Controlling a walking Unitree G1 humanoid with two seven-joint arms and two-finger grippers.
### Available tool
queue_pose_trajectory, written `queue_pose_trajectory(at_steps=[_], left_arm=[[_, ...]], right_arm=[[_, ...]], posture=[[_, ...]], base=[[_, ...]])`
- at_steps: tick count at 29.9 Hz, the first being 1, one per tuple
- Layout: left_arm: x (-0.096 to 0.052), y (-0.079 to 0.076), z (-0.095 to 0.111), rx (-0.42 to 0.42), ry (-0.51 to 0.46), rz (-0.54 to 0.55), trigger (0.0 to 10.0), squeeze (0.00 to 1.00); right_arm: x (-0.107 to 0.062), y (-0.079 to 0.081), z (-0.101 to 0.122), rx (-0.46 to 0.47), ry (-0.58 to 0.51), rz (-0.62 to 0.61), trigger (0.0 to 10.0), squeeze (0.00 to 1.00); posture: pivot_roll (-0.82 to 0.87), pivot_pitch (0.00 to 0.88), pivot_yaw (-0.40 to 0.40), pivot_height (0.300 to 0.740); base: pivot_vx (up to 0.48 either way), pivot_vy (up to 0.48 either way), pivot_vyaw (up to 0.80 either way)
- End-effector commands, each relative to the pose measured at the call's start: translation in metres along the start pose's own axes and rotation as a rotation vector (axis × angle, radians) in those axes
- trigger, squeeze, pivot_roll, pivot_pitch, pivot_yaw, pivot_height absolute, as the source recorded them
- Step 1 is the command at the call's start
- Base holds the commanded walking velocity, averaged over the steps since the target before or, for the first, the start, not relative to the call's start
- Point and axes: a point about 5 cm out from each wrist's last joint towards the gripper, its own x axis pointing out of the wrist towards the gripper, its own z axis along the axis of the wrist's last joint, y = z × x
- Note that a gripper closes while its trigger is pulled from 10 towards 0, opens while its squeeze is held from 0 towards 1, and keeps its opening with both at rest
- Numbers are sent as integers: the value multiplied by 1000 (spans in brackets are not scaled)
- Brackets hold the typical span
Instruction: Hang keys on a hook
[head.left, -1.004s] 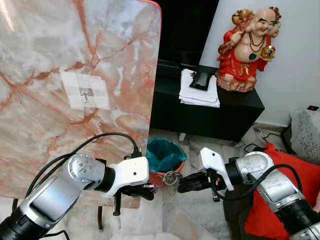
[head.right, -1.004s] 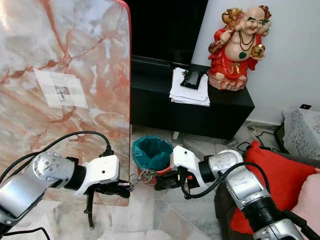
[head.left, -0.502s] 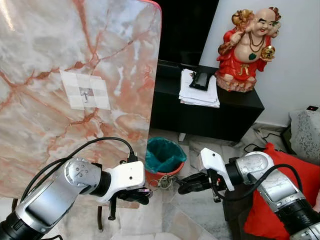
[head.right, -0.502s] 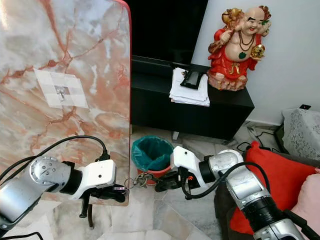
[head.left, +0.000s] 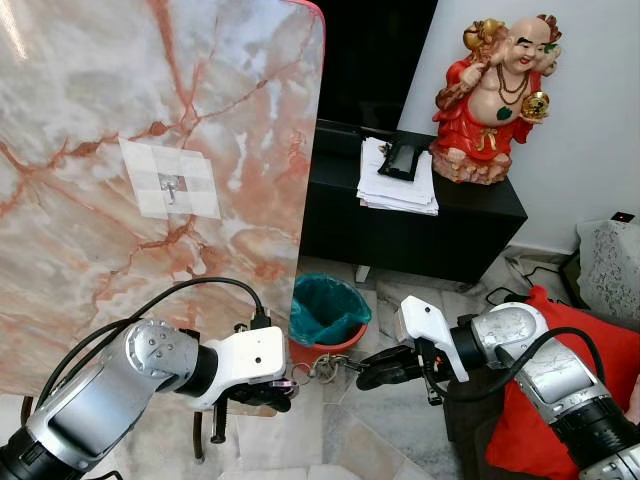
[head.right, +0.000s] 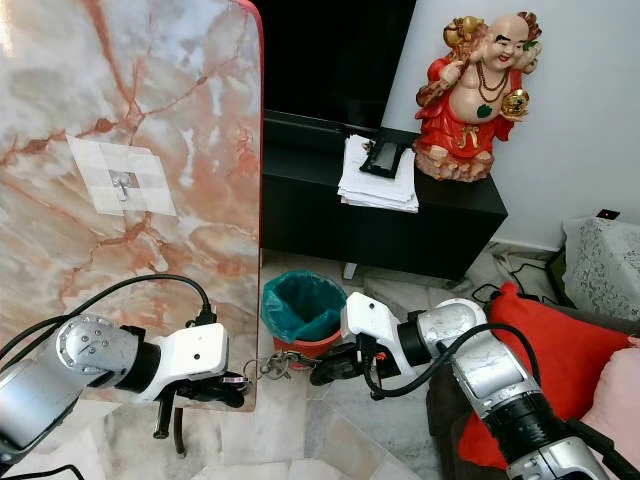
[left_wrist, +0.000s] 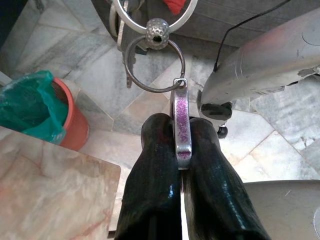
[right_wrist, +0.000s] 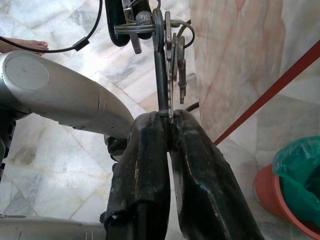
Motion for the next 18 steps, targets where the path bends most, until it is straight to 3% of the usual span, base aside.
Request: queue_pose_trajectory(at_steps=[1,18], left_arm=[[1,-2,-7,-14,41,-15,10000,0],[3,-6,-14,-18,88,-32,10000,0]], right_arm=[[-13,-6,5,-6,-2,-41,0,0],[-13,-7,6,-7,-9,-46,0,0]], posture=[[-24,7,-160,740],[-23,7,-159,740]], base=[[0,0,0],[0,0,0]])
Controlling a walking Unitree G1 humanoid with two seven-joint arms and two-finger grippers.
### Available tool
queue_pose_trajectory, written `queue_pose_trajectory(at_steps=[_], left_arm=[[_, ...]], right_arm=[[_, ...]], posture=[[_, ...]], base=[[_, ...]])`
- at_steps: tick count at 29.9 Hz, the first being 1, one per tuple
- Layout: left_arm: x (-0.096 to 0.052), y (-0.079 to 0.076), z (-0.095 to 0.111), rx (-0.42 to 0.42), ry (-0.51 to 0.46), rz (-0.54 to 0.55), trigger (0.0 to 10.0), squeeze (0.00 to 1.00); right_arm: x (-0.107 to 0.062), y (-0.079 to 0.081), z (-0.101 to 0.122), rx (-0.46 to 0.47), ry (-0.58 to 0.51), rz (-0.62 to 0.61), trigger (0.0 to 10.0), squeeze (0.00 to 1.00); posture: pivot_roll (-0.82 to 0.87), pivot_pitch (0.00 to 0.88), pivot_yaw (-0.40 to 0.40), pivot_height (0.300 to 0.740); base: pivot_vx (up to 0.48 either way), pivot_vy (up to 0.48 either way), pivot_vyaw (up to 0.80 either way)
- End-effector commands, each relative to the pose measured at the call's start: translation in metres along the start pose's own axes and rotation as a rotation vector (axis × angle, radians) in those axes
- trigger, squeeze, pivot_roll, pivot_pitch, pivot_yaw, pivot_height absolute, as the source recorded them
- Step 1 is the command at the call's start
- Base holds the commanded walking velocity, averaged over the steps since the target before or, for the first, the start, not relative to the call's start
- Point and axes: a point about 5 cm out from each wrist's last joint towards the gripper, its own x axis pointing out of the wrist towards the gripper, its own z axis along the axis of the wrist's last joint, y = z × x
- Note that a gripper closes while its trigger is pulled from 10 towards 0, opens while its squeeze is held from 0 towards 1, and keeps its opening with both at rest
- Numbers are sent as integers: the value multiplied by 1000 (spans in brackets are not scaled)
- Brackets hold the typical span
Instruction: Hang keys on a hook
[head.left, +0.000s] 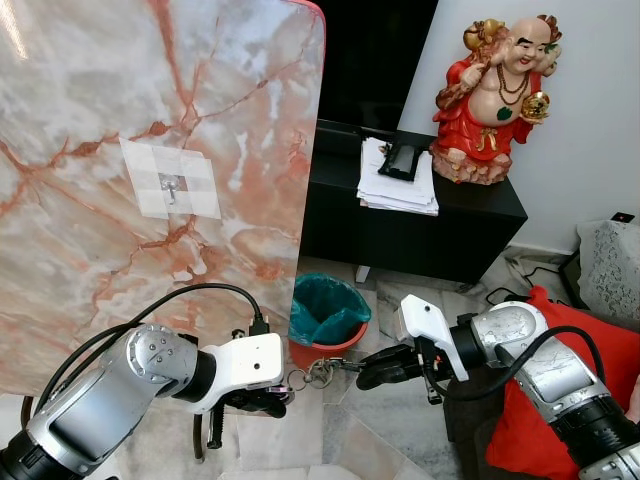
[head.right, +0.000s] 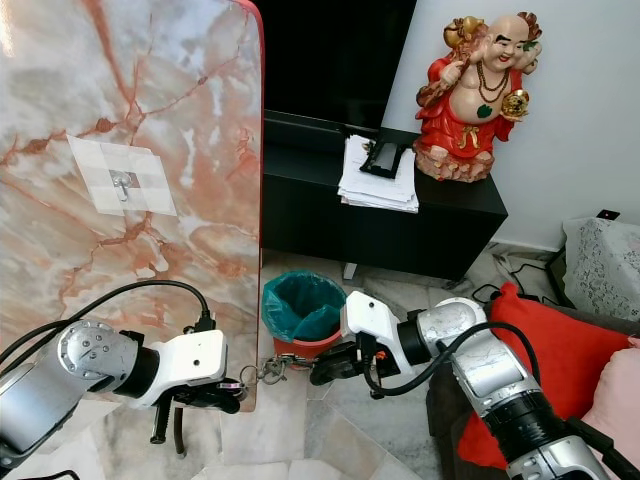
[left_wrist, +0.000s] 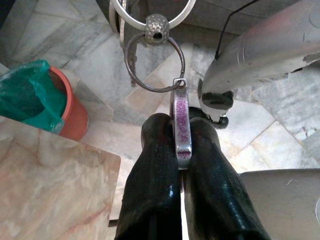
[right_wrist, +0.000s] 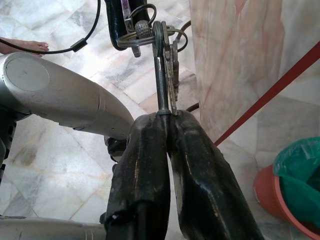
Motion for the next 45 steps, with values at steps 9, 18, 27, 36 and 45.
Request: queue_pose_trajectory(at_steps=[9,18,27,36,45], left_arm=[[4,-4,-12,-19,67,-33,10000,0],[4,5,-10,10,54,44,10000,0],[2,8,-9,38,31,61,10000,1000],[3,10,-15,36,56,96,10000,1000],[9,18,-23,-40,17,241,10000,0]], right_arm=[[-14,-7,6,-7,-6,-50,0,0],[-13,-7,6,-8,-11,-48,0,0],[-12,-7,7,-8,-18,-52,0,0],[-15,-14,13,15,-92,-135,0,0],[-18,-18,13,36,-148,-261,0,0]], posture=[[-23,8,-161,740],[-22,8,-164,740],[-20,10,-161,740],[-19,12,-162,740],[-18,14,-163,740]], base=[[0,0,0],[0,0,0],[0,0,0],[0,0,0],[0,0,0]])
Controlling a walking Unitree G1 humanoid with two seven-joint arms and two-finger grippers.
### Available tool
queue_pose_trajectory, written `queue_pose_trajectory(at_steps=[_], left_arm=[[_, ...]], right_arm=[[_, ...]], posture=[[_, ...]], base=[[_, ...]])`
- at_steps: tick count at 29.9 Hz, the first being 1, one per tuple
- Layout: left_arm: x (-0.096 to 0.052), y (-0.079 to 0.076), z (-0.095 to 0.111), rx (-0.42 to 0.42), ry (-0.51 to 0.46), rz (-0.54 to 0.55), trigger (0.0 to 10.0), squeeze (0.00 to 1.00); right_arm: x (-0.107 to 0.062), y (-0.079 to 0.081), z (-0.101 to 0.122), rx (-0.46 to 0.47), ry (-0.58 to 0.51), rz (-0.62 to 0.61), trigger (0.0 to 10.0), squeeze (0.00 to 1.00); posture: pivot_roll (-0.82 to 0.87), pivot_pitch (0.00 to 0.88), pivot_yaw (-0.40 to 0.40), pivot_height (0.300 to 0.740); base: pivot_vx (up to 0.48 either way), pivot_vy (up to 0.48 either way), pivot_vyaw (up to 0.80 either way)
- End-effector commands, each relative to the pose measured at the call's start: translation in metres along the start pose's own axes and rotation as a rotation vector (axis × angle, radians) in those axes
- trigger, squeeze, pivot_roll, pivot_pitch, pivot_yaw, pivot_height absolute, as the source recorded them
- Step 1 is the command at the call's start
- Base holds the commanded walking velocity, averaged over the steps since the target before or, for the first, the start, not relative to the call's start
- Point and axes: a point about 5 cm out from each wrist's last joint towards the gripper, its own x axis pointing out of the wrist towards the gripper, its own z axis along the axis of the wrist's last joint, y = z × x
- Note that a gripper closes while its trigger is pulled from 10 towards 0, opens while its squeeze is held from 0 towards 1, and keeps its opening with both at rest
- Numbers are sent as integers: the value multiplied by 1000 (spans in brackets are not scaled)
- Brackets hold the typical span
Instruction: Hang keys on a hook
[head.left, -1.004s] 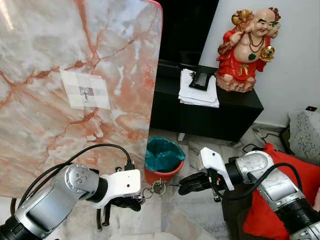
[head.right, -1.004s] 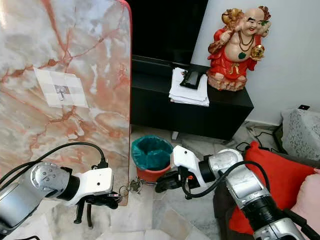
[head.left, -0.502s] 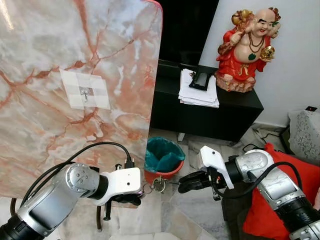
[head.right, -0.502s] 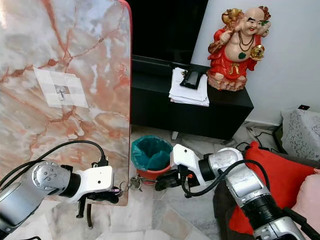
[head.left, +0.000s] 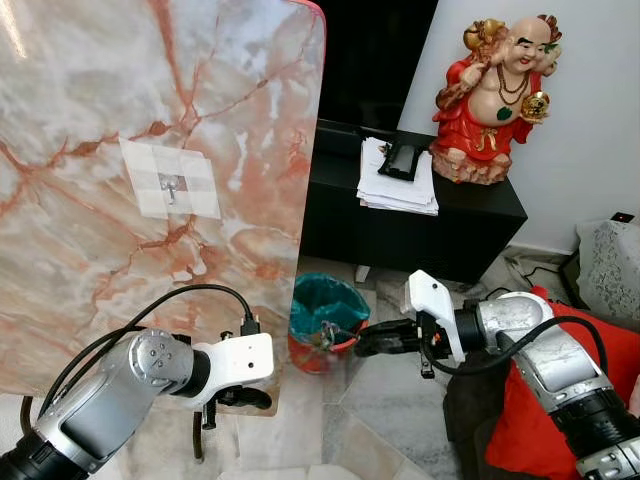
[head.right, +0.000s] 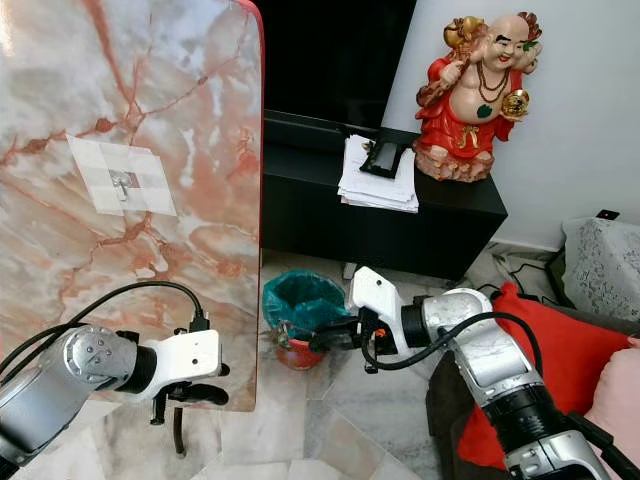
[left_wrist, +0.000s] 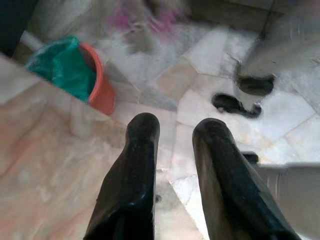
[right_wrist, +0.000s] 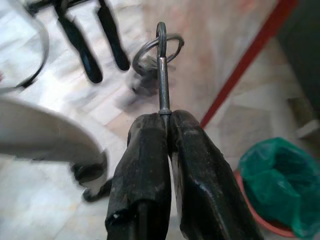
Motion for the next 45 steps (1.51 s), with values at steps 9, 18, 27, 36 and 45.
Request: queue_pose_trajectory(at_steps=[9,18,27,36,45], left_arm=[[4,9,-18,-250,-154,355,10000,0],[13,17,-53,-485,-201,684,10000,0],[33,-24,-145,-926,48,876,10000,0],[51,-52,-171,-1016,177,860,10000,0],[68,-77,-178,-1127,269,820,10000,0]], right_arm=[[-23,7,-30,170,-56,-235,0,0],[-27,16,-60,338,-91,-431,0,0],[-28,25,-153,720,18,-834,0,0],[-26,66,-217,1090,198,-1152,10000,0],[-10,94,-233,1180,290,-1241,10000,0]], posture=[[-21,14,-157,740],[-22,0,-147,740],[-14,0,-115,740],[12,0,-57,740],[-20,0,-12,740]], base=[[0,0,0],[0,0,0],[0,0,0],[0,0,0],[0,0,0]])
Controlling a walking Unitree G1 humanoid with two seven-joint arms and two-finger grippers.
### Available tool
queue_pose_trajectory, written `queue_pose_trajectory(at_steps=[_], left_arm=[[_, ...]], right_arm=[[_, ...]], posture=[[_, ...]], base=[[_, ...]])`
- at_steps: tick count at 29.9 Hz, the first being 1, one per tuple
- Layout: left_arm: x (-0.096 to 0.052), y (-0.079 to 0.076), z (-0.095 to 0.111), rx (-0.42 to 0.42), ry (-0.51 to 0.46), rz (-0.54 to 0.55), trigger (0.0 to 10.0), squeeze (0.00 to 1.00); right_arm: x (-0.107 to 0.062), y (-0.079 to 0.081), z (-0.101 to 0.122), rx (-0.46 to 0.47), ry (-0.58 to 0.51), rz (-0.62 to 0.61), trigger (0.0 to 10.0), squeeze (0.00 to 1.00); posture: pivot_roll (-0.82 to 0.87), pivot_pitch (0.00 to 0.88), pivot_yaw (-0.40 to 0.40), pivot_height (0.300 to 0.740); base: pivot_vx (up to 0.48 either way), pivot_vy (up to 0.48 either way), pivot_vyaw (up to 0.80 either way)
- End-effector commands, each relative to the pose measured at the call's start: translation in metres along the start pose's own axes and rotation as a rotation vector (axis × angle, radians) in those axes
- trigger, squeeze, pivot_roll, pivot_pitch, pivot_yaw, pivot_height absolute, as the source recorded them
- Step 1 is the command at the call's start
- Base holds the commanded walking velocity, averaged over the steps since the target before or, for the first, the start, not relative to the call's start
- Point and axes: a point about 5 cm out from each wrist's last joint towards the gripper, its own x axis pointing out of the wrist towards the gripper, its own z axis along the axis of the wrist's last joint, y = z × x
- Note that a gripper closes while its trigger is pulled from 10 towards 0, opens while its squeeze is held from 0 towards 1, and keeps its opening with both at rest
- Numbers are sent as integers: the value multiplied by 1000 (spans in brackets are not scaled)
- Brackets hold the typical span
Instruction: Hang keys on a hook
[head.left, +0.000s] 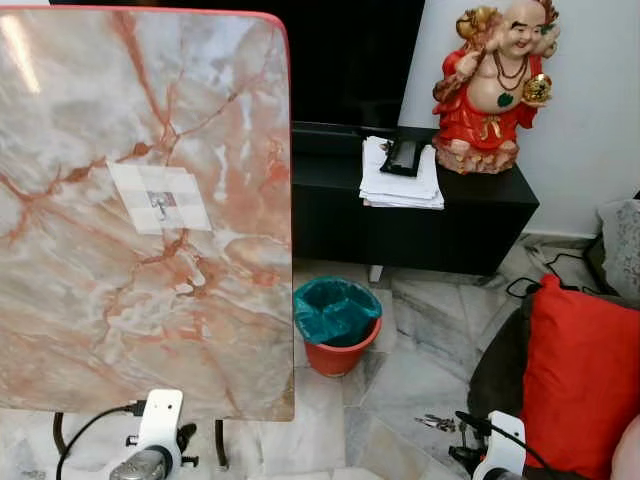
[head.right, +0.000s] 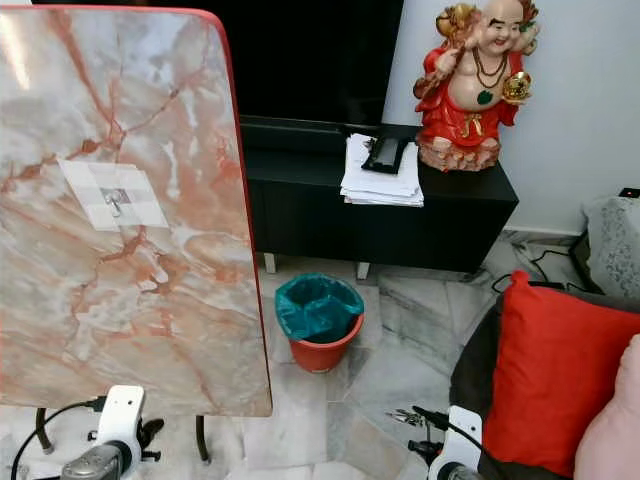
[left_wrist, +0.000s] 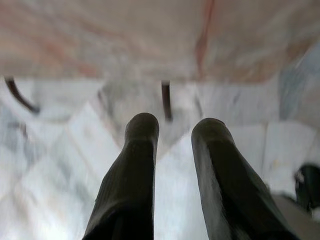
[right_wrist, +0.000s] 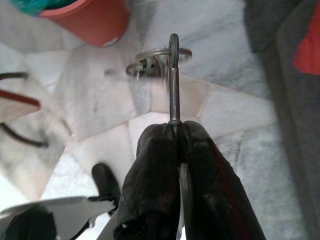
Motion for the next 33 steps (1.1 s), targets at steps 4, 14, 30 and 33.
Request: queue_pose_trajectory(at_steps=[4,14,30,33], left_arm=[[-4,-9,-29,-37,111,24,10000,0],[-7,-19,-44,-105,161,38,10000,0],[-14,-22,-65,-118,241,41,10000,0],[-15,-24,-69,-117,249,38,10000,0]], right_arm=[[0,0,-2,13,-13,-51,10000,0],[1,3,-8,1,26,-105,10000,0],[2,8,-7,-2,25,-106,10000,0],[2,7,-7,8,21,-112,10000,0]], posture=[[-31,0,-17,740],[-6,0,-51,740],[-8,0,-53,740],[-12,0,-49,740]], base=[[0,0,0],[0,24,0],[0,291,0],[0,345,0]])
